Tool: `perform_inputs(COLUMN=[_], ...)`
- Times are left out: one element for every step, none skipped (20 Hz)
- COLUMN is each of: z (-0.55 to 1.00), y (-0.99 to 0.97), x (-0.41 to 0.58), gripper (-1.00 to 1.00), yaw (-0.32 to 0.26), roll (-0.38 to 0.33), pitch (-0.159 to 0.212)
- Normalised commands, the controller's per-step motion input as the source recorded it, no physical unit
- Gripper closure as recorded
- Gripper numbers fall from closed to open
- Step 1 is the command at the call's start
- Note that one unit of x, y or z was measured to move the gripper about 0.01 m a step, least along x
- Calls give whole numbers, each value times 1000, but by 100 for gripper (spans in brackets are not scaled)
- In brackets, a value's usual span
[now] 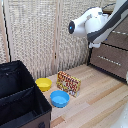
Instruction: Locate and clasp the grip of the topmost drawer. Steadily and circumspectly yank the drawer open. Discover and seize the nutrition bar using your clamp. Deposit the nutrition bar in the accessible drawer. Unclench the nutrition bar.
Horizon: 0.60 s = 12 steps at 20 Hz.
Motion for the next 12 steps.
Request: perform_inputs(z=[0, 0, -69, -111, -214, -214, -211, -203, -129, -131, -111, -54], y=[-689, -694, -689, -654, -571, -543, -494, -434, -429, -371, -343, -337], x=[-243, -217, -189, -166, -71, -46, -20, 0, 0, 0, 0, 0], gripper=[-100, -100, -100, -100, -100, -100, -100, -100, 100, 100, 100, 100], yaw=[83, 94, 103, 104, 114, 120, 125, 131, 102, 87, 96, 79], roll=[-190, -172, -151, -131, -87, -56, -40, -24, -13, -21, -10, 0], pitch=[-70, -63, -52, -48, -27, -16, -3, 0, 0, 0, 0, 0])
